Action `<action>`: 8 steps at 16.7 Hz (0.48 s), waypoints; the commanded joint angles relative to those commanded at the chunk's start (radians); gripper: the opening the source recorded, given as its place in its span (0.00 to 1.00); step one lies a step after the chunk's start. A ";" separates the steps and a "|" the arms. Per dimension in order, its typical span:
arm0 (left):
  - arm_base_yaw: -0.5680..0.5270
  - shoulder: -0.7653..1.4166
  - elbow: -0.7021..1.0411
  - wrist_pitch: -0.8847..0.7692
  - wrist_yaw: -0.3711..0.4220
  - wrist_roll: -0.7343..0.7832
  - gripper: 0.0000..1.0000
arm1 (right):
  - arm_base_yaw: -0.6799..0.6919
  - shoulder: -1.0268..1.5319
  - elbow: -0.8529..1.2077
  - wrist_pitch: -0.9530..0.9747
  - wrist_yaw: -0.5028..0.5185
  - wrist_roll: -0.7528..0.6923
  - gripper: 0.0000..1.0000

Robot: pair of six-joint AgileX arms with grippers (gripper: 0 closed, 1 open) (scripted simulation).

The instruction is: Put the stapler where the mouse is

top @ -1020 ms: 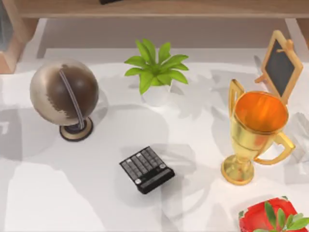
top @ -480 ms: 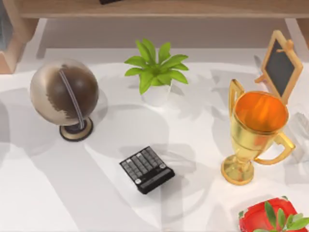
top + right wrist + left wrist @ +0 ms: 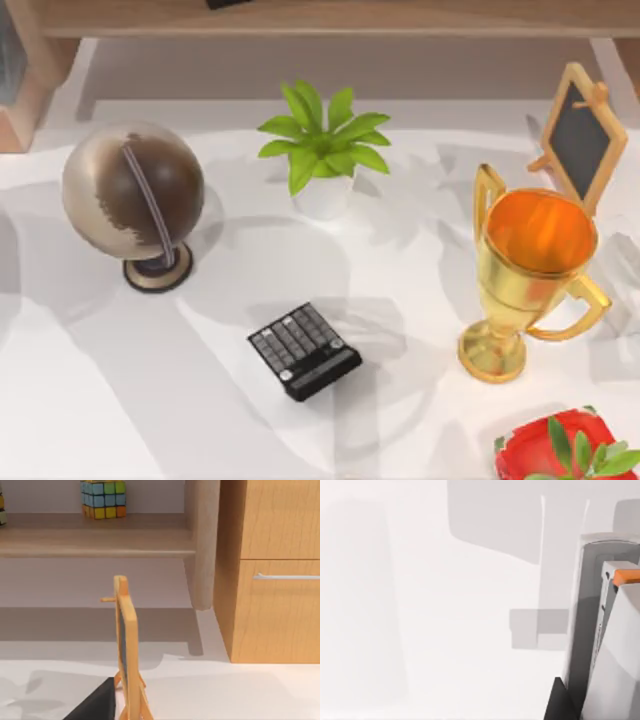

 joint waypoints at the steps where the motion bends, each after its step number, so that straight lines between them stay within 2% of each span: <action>1: 0.000 -0.002 0.000 0.006 -0.001 0.000 0.00 | 0.000 0.000 0.000 0.000 0.000 0.000 1.00; 8: 0.003 -0.029 -0.003 0.047 0.000 -0.003 0.00 | 0.000 0.000 0.000 0.000 0.000 0.000 1.00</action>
